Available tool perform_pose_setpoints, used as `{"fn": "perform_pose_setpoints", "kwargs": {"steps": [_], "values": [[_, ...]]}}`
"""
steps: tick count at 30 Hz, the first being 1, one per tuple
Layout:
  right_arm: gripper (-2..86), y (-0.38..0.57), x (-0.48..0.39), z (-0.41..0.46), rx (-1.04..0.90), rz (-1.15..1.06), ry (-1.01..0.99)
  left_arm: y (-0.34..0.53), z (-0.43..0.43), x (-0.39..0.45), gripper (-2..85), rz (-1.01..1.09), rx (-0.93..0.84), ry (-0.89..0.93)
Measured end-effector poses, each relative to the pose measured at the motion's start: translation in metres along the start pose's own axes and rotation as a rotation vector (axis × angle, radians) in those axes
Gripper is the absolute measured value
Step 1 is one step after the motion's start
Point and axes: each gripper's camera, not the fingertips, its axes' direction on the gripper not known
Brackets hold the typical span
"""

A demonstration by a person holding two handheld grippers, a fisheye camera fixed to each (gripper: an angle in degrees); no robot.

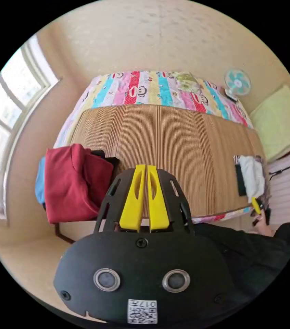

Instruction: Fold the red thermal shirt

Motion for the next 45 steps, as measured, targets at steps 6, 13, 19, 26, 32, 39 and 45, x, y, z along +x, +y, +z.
{"fn": "perform_pose_setpoints", "kwargs": {"steps": [6, 13, 19, 26, 32, 39, 45], "values": [[0.5, 0.052, -0.113, 0.140, -0.248, -0.244, -0.088, 0.033, -0.007, -0.166, 11.2, -0.296, 0.115, -0.023], [0.4, 0.115, -0.208, 0.211, -0.393, -0.417, -0.196, 0.031, 0.131, -0.250, 12.2, -0.276, -0.247, -0.133], [0.5, 0.179, -0.229, 0.183, -0.338, -0.501, -0.261, 0.067, 0.091, -0.334, 4.1, -0.286, -0.073, 0.532], [3.4, 0.255, -0.281, 0.144, -0.361, -0.804, -0.408, 0.085, -0.103, -0.321, 3.7, 0.446, 0.399, 1.142], [14.1, 0.284, -0.379, 0.149, -0.448, -1.003, -0.513, 0.087, -0.166, -0.216, 3.3, 1.043, 0.650, 1.849], [24.3, 0.379, -0.500, 0.105, -0.458, -1.519, -0.318, 0.089, -0.158, -0.121, 3.6, 1.115, 0.520, 2.137], [10.4, 0.448, -0.481, 0.101, -0.360, -1.615, -0.099, 0.120, -0.128, -0.068, 3.7, 1.115, 0.383, 2.156]]}}
